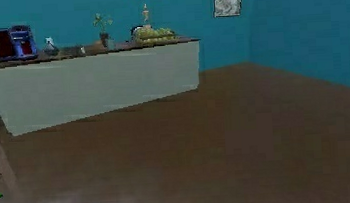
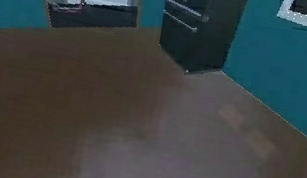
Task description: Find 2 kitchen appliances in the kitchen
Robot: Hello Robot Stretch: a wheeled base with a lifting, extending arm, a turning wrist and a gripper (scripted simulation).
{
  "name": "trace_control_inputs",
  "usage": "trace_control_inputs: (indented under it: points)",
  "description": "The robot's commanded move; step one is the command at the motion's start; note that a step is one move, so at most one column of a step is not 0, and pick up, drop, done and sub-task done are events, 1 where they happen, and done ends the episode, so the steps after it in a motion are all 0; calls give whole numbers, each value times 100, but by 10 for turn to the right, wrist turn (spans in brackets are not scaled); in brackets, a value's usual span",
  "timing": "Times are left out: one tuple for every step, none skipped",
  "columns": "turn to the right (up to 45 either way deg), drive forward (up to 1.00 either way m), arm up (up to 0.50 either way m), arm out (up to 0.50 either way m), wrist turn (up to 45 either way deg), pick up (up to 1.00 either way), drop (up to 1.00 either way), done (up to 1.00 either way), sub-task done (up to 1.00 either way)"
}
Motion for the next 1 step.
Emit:
trace_control_inputs:
  points:
    - [450,0,0,0,0,0,0,0,0]
